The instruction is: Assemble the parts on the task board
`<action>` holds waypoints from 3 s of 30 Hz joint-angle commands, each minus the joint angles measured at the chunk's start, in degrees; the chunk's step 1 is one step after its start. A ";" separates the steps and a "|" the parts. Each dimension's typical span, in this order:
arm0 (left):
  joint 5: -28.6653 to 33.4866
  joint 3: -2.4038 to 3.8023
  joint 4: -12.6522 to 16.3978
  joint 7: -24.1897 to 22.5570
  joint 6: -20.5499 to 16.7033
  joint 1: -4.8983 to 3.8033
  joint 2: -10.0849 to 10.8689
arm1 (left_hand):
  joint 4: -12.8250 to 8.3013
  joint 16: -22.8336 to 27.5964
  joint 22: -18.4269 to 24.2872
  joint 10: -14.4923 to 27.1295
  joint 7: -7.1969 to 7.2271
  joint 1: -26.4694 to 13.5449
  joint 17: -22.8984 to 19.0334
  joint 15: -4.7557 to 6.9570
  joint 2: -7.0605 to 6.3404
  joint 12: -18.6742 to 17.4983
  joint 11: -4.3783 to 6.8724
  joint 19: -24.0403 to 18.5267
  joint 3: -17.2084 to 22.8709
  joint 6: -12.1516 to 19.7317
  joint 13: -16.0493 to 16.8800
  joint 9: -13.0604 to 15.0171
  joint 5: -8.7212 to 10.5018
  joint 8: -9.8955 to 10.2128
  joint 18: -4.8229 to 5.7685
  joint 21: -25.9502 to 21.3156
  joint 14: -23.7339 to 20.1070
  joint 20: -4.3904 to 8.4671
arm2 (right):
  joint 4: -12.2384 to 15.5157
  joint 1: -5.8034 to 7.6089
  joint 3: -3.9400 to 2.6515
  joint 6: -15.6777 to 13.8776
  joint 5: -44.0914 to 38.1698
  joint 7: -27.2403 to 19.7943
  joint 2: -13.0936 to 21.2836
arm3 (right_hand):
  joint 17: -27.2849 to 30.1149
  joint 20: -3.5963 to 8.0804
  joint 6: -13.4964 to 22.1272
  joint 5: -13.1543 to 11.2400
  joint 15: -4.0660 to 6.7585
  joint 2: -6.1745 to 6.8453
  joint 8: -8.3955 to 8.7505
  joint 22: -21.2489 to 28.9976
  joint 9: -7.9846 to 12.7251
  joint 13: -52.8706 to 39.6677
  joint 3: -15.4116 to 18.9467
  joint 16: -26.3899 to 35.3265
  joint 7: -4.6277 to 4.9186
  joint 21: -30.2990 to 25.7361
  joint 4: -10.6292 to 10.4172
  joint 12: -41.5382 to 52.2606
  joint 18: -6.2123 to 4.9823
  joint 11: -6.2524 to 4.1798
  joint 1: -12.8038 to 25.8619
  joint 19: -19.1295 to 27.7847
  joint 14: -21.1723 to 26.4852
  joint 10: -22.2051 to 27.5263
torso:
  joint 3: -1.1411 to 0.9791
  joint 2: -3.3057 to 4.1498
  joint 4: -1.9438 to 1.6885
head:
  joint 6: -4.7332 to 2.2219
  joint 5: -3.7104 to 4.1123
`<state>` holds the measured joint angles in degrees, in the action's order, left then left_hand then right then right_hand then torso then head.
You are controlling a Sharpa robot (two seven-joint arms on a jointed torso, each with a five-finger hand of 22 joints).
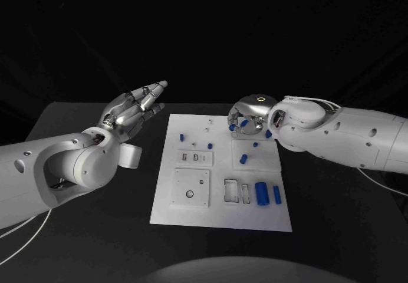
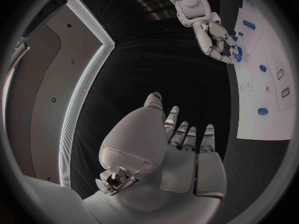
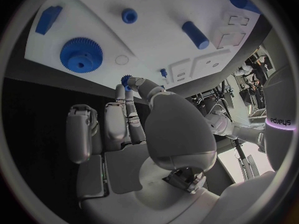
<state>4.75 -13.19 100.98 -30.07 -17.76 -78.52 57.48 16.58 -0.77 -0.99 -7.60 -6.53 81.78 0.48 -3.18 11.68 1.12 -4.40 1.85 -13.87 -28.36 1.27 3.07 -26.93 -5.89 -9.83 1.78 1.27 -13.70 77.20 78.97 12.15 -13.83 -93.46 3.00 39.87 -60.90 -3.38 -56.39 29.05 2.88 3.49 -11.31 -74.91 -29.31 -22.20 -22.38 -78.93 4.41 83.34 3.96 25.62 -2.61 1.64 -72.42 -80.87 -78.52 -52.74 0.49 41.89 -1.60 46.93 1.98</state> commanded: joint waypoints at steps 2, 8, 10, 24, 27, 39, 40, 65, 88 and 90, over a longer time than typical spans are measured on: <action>-0.36 0.04 0.26 -0.14 0.72 -0.03 0.06 | 0.02 -0.37 -0.03 -0.35 0.01 0.45 0.09 -0.31 -0.03 0.20 -0.17 0.01 0.18 -0.49 0.05 0.08 -0.30 -0.20 -0.42 0.14 0.09 -0.32 | -0.85 0.72 -0.07 -0.67 1.56 0.01 -1.37 | -0.08 -0.14 -0.31 -0.18 0.08 0.21 -0.11 -7.32 0.00 0.15 0.11 -0.24 0.00 0.23 0.11 -0.40 -0.05 0.03 -0.38 -0.47 -0.50 -0.60 | -0.04 0.04 -0.15 | -0.01 -0.03; -0.36 0.04 0.42 -0.19 0.52 -0.04 0.11 | 0.02 -0.38 -0.04 -0.34 0.00 0.45 0.09 -0.32 -0.04 0.20 -0.17 0.02 0.18 -0.50 0.05 0.08 -0.31 -0.21 -0.42 0.16 0.10 -0.33 | -3.29 1.17 -0.19 1.16 2.87 0.18 -4.18 | 0.23 -0.22 0.12 -0.48 -0.05 0.28 0.36 -7.18 0.06 0.50 0.15 -0.04 0.15 0.05 -0.17 -1.13 -0.10 0.22 -0.19 -0.33 -0.47 -0.72 | 0.11 0.17 -0.32 | -0.14 0.04; -0.36 0.04 0.46 -0.25 0.44 -0.05 0.08 | 0.02 -0.38 -0.04 -0.31 -0.01 0.45 0.10 -0.32 -0.06 0.19 -0.18 0.03 0.17 -0.47 0.04 0.08 -0.31 -0.21 -0.42 0.16 0.10 -0.33 | -4.34 1.24 -0.22 1.69 3.08 0.22 -5.36 | 0.31 -0.24 0.18 -0.54 -0.06 0.29 0.43 -7.14 0.07 0.55 0.15 0.00 0.17 0.00 -0.22 -1.24 -0.12 0.24 -0.17 -0.28 -0.45 -0.73 | 0.22 0.23 -0.41 | -0.13 0.20; -0.36 0.06 0.68 -0.18 0.11 -0.09 -0.11 | 0.03 -0.38 -0.05 -0.26 -0.01 0.45 0.09 -0.32 -0.09 0.18 -0.19 0.05 0.15 -0.46 0.03 0.07 -0.33 -0.23 -0.42 0.18 0.10 -0.35 | -13.02 1.20 -0.31 3.35 3.10 0.60 -13.05 | 0.54 -0.37 0.73 -0.74 -0.20 0.32 1.07 -7.01 0.22 0.93 0.01 0.22 0.29 -0.21 -0.39 -2.16 -0.17 0.38 -0.21 -0.11 -0.31 -0.63 | 0.42 0.42 -0.59 | -0.38 0.65; -0.36 0.06 0.70 -0.05 0.10 -0.10 -0.09 | 0.03 -0.38 -0.05 -0.33 -0.03 0.45 0.09 -0.32 -0.12 0.19 -0.20 0.05 0.13 -0.52 0.04 0.08 -0.35 -0.26 -0.43 0.18 0.09 -0.37 | -14.64 1.11 -0.31 3.03 2.86 0.80 -14.32 | 0.46 -0.37 0.73 -0.73 -0.21 0.28 1.09 -7.04 0.23 0.94 -0.02 0.20 0.30 -0.19 -0.40 -2.19 -0.16 0.38 -0.23 -0.13 -0.34 -0.65 | 0.37 0.40 -0.59 | -0.38 0.69; -0.36 0.06 0.82 0.18 0.17 -0.11 -0.12 | 0.04 -0.39 -0.06 -0.38 -0.05 0.45 0.09 -0.33 -0.16 0.19 -0.22 0.07 0.10 -0.62 0.04 0.09 -0.38 -0.31 -0.43 0.20 0.09 -0.39 | -17.01 0.72 -0.32 3.25 2.47 1.11 -16.41 | 0.54 -0.39 0.74 -0.70 -0.22 0.11 1.17 -7.05 0.24 0.99 -0.15 0.24 0.31 -0.22 -0.42 -2.34 -0.16 0.37 -0.36 -0.13 -0.31 -0.70 | 0.40 0.34 -0.47 | -0.19 0.59; -0.36 0.06 0.83 0.19 0.18 -0.11 -0.11 | 0.04 -0.39 -0.06 -0.38 -0.05 0.45 0.09 -0.33 -0.16 0.19 -0.22 0.07 0.10 -0.62 0.04 0.09 -0.38 -0.31 -0.43 0.20 0.09 -0.39 | -17.07 0.66 -0.32 3.37 2.47 1.10 -16.45 | 0.54 -0.39 0.74 -0.70 -0.22 0.11 1.17 -7.05 0.24 0.99 -0.15 0.24 0.31 -0.22 -0.42 -2.34 -0.16 0.37 -0.36 -0.13 -0.31 -0.70 | 0.40 0.34 -0.47 | -0.19 0.59; -0.36 0.06 0.89 0.42 0.41 -0.12 0.02 | 0.08 -0.47 -0.09 -0.55 -0.18 0.41 0.12 -0.44 -0.22 0.21 -0.35 0.14 0.03 -0.74 0.06 0.09 -0.40 -0.43 -0.44 0.27 0.16 -0.49 | -18.92 -0.53 -0.32 5.00 2.59 1.57 -17.75 | 2.03 -0.60 1.71 -0.64 -0.48 0.29 2.36 -6.37 0.60 1.53 -0.43 1.09 0.56 -1.08 -0.59 -4.06 -0.42 0.68 -0.47 0.83 0.63 0.11 | 0.39 0.38 -0.48 | 0.20 0.59; -0.36 0.05 0.75 0.53 0.45 -0.09 0.21 | 0.08 -0.58 -0.13 -0.84 -0.38 0.39 0.15 -0.65 -0.17 0.24 -0.56 0.23 0.02 -0.93 0.10 0.10 -0.46 -0.59 -0.45 0.36 0.24 -0.64 | -16.56 -1.44 -0.31 -1.18 3.12 -0.03 -15.05 | 10.75 -2.91 19.80 -7.40 -2.76 1.32 7.55 -2.16 9.41 2.92 2.58 5.75 -5.40 -7.48 -1.22 -13.06 -2.08 2.96 -0.41 7.51 8.09 18.18 | 0.39 0.35 -0.43 | 0.34 0.24; -0.36 0.05 0.79 0.52 0.44 -0.09 0.33 | 0.08 -0.58 -0.13 -0.84 -0.38 0.39 0.15 -0.65 -0.17 0.24 -0.56 0.23 0.02 -0.93 0.10 0.10 -0.46 -0.59 -0.45 0.36 0.24 -0.64 | -14.83 -1.30 -0.31 -3.71 3.63 -1.05 -13.39 | 10.45 -2.96 19.45 -8.13 -2.82 1.16 7.42 -2.29 9.78 2.65 3.16 5.57 -5.10 -7.52 -1.44 -12.55 -2.07 3.04 -0.34 7.38 7.88 17.59 | 0.39 0.36 -0.41 | 0.25 0.06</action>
<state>4.73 -13.18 101.64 -29.17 -17.86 -78.56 57.78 16.57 -1.00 -1.06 -8.11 -6.74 81.78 0.56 -3.38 11.68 1.12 -4.89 2.06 -13.88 -28.99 1.29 3.09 -27.13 -6.11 -9.82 1.77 1.47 -13.90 61.66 77.58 11.83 -12.60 -90.13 3.94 25.89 -50.29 -6.24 -36.91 21.17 0.11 4.86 -3.68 -74.90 -19.65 -19.40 -19.48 -73.38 -1.23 75.99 2.53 12.84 -3.53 4.63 -72.40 -73.67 -70.60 -34.81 0.88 42.25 -2.02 47.29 2.18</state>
